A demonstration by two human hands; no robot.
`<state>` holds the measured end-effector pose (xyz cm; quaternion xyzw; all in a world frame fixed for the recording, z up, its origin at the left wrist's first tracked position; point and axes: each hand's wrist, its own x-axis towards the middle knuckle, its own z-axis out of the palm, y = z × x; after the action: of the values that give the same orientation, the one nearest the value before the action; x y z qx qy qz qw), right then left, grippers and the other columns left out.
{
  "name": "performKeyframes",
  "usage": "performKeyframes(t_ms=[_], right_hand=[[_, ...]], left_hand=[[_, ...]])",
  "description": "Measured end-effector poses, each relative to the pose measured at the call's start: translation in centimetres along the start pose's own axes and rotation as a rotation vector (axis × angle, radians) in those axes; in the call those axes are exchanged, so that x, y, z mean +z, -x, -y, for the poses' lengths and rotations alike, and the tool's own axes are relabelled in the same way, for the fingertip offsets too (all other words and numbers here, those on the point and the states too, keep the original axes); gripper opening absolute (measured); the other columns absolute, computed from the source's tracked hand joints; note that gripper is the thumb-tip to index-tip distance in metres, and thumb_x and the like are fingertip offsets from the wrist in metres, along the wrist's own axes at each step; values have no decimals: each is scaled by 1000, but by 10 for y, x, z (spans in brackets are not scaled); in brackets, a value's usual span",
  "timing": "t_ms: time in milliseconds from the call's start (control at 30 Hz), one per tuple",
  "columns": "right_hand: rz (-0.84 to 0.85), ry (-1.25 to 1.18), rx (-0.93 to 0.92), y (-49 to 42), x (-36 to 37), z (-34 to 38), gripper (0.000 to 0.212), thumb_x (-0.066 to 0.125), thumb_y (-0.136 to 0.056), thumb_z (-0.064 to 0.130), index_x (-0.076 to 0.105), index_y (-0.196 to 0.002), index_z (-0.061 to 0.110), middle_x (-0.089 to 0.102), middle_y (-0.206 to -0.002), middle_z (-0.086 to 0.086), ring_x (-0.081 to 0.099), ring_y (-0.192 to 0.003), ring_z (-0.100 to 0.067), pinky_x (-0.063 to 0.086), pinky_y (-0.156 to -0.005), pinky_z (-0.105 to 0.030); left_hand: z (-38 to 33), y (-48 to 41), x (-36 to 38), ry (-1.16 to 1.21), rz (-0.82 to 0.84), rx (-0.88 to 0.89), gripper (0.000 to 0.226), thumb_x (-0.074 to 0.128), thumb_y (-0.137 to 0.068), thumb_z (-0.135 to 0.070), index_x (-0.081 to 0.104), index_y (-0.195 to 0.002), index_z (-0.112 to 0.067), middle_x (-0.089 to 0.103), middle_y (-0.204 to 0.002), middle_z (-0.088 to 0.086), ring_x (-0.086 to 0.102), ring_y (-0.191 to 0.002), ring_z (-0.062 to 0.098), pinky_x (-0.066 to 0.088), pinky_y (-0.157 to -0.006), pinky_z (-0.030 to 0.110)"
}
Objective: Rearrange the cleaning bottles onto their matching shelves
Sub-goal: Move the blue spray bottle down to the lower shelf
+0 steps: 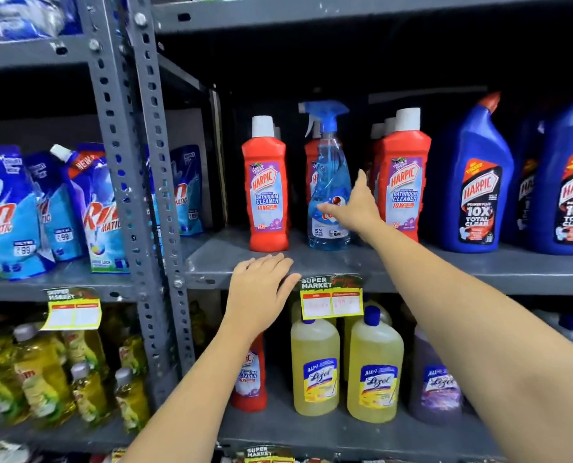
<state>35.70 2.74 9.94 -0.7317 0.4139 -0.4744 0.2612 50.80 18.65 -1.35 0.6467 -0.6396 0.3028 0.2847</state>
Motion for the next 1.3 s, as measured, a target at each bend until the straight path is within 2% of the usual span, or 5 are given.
performKeyframes(t_ms=[100,200,733,900,1300], right_hand=[[14,-97,75,-7,3,-14,67,87,-69,31,53,-124,13,64,-126,-12,65,-106,-23,55,-89,-40],[-63,-69,36,-5,4,-20,45,88,-64,34,60,-97,22,72,-103,-3,68,-90,-19,58,-81,-41],[-27,-467,-331,129,-25,10,31,84,-73,19,64,-96,24,74,-92,12,69,-90,-1,52,-76,-17],[110,-535,-269,207,-19,-36,38,85,-64,22,67,-97,24,76,-90,9,71,-83,-6,53,-74,-19],[155,-270,181,271,111,-207,56,89,-64,10,61,-113,13,70,-95,15,66,-82,9,48,-66,-7]], left_hand=[[0,1,0,12,2,-5,43,37,-97,-45,66,-114,-19,69,-121,2,61,-115,20,44,-94,42],[1,0,0,32,-13,-5,42,38,-97,-45,67,-113,-19,69,-120,2,61,-114,20,44,-93,41],[7,58,-1,91,-3,49,56,33,-99,-44,39,-144,-12,28,-157,8,16,-147,23,14,-119,49],[32,142,28,296,2,-54,42,41,-98,-30,54,-132,-8,36,-153,11,23,-145,23,25,-116,44],[44,250,110,314,611,-196,46,35,-103,-41,43,-143,-20,30,-156,-3,18,-145,11,11,-116,24]])
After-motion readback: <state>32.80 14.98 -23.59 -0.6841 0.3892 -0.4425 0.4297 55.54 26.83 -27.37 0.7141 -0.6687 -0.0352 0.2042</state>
